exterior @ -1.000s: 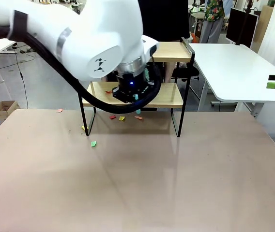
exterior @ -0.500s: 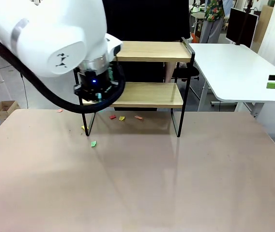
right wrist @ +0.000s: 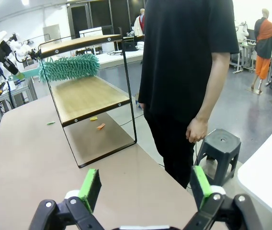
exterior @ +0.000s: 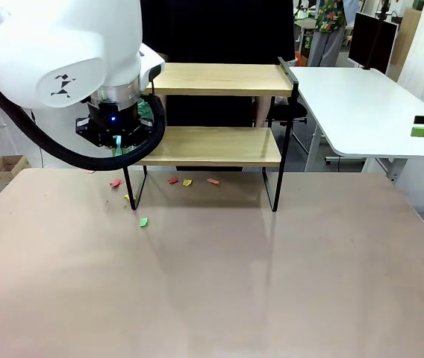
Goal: Clean the shelf.
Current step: Clean the specific section of the Shelf indicated by the human with the Duster.
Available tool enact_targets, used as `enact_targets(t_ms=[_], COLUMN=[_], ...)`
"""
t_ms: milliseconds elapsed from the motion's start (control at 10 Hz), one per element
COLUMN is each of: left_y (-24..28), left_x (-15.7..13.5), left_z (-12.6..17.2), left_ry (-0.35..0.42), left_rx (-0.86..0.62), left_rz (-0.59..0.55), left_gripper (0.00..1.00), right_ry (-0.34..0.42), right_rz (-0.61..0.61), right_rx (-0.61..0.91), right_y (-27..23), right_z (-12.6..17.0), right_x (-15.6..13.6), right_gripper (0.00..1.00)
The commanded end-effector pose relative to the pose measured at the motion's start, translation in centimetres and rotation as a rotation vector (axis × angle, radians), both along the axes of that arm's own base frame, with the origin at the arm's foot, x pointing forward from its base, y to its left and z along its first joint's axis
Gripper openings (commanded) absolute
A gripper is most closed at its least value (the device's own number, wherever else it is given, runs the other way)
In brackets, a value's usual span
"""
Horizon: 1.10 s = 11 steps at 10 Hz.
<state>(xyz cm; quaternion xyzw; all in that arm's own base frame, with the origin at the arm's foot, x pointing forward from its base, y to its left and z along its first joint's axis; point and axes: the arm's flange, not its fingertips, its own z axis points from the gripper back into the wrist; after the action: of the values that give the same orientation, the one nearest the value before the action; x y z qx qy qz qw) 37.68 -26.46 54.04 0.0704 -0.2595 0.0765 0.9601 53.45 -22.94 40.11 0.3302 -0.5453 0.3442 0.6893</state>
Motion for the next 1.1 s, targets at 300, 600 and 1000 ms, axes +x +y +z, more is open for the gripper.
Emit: enact_targets(t_ms=[300, 600, 1000], left_y=[0.6, 0.0, 1.5], left_x=[0.6, -0.7, -2.8], left_z=[-0.7, 1.0, 2.8], left_ry=[0.026, -0.016, 0.011], left_rx=[0.007, 0.020, -0.068], left_rz=[0.016, -0.109, -0.424], left_gripper=[0.13, 0.13, 0.13], right_ry=[-0.006, -0.006, -0.006], right_rz=[0.002, 0.002, 0.002], right_rx=[-0.002, -0.002, -0.002], right_y=[0.3, 0.3, 0.3], right_z=[0.3, 0.3, 0.3], right_x=[0.1, 0.1, 0.1], right_gripper=[1.00, 1.00, 1.00])
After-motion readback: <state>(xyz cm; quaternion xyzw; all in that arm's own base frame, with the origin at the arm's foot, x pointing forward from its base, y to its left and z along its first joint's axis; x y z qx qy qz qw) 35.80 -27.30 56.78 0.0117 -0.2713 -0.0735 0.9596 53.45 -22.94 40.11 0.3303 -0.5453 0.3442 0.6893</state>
